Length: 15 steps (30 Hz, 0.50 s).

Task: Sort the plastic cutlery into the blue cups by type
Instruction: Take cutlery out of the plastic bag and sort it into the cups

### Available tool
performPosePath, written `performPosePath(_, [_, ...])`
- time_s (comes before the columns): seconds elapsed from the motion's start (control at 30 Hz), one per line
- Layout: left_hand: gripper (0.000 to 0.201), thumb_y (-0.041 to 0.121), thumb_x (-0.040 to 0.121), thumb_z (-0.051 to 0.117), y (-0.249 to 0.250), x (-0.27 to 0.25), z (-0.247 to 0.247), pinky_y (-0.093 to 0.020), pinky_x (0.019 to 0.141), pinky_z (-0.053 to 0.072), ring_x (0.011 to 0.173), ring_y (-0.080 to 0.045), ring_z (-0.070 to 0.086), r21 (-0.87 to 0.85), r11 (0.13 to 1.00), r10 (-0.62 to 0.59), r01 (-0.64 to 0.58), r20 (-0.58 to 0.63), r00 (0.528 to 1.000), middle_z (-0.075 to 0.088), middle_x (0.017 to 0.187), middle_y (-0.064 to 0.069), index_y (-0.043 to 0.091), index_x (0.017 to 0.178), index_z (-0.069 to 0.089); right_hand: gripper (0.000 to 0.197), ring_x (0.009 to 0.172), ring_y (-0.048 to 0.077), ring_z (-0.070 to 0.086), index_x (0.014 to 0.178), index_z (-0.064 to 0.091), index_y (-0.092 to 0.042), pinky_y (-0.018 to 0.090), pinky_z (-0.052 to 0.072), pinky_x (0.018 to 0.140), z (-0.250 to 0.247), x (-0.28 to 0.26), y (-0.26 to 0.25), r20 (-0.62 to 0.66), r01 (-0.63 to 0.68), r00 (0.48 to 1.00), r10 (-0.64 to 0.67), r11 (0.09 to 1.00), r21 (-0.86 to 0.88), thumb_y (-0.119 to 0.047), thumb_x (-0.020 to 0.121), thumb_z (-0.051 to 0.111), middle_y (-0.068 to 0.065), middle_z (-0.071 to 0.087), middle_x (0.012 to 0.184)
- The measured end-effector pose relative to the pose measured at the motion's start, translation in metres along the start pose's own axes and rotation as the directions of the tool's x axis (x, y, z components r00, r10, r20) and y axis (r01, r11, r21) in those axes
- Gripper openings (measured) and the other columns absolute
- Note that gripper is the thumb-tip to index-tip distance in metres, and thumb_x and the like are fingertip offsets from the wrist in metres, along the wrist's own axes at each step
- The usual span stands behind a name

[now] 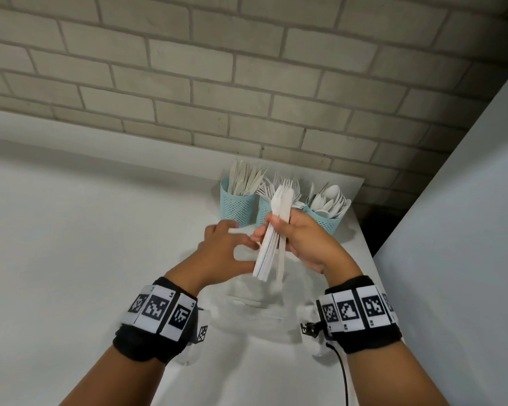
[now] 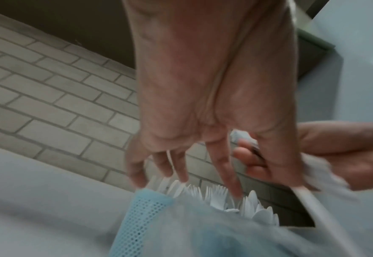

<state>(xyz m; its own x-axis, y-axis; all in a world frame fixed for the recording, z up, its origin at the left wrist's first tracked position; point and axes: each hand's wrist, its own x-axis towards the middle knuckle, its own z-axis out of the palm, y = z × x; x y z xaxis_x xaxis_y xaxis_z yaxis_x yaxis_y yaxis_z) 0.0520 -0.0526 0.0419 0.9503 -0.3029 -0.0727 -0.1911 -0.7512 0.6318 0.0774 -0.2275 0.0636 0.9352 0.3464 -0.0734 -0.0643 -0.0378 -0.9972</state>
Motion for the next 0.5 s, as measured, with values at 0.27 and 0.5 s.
performPosePath(0.27, [0.027,0.025,0.099,0.041,0.016,0.013,0.002,-0.030,0.080,0.055,0.085,-0.019,0.067,-0.802,0.585,0.022,0.122,0.166,0.986,0.070,0.094,-0.008,0.014,0.099,0.065,0.015,0.094,0.027,0.063,0.095,0.052,-0.010,0.042,0.050,0.087,0.010,0.016,-0.006,-0.128,-0.080,0.987,0.099,0.987,0.142,-0.012,0.100,0.039,0.009,0.067,0.097])
performPosePath(0.5, [0.020,0.025,0.100,0.039,0.017,0.021,0.018,-0.017,0.060,0.048,0.064,-0.007,0.050,-0.780,0.617,-0.019,0.107,0.121,0.992,0.054,0.081,0.001,0.016,0.097,0.056,0.027,0.072,0.020,0.061,0.093,0.057,-0.012,0.026,0.044,0.053,0.020,0.023,0.006,-0.216,-0.125,0.965,0.152,0.983,0.134,-0.021,0.102,0.035,0.011,0.067,0.101])
